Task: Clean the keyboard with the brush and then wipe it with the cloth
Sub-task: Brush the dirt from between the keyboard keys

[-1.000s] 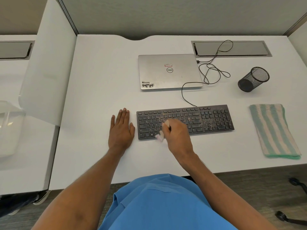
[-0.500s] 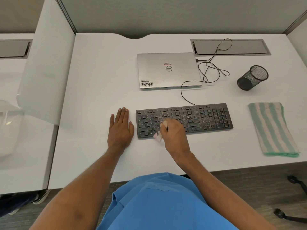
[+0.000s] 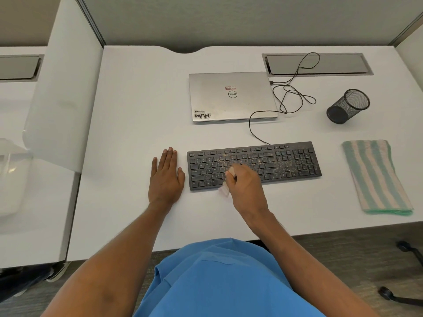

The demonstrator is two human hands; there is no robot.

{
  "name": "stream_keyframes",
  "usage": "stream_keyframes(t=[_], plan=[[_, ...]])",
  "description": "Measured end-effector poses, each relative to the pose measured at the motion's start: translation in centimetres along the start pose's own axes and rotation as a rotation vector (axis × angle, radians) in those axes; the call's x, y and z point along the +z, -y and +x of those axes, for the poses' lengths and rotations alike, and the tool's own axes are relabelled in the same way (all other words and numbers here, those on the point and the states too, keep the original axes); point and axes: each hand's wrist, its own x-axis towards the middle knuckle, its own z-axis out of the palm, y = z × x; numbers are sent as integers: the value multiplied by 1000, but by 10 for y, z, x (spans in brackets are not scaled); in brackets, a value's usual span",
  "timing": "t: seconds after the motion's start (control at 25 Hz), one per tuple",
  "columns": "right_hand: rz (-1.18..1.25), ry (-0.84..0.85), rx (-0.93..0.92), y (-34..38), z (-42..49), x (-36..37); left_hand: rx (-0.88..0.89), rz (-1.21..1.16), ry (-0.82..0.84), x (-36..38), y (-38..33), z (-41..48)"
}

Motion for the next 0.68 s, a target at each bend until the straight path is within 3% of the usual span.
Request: stream_keyframes(t=[0.12, 0.32, 0.48, 0.68], plan=[[27, -26, -216, 1, -8, -2, -2, 3, 2, 0, 0, 0], [-212, 158, -631, 11, -38, 29, 0, 13, 11, -1, -1, 0], [-245, 160, -577, -11, -38, 22, 0, 11, 7, -1, -1, 0], [-269, 12, -343, -42, -48, -9, 2, 13, 7, 1, 0, 1]])
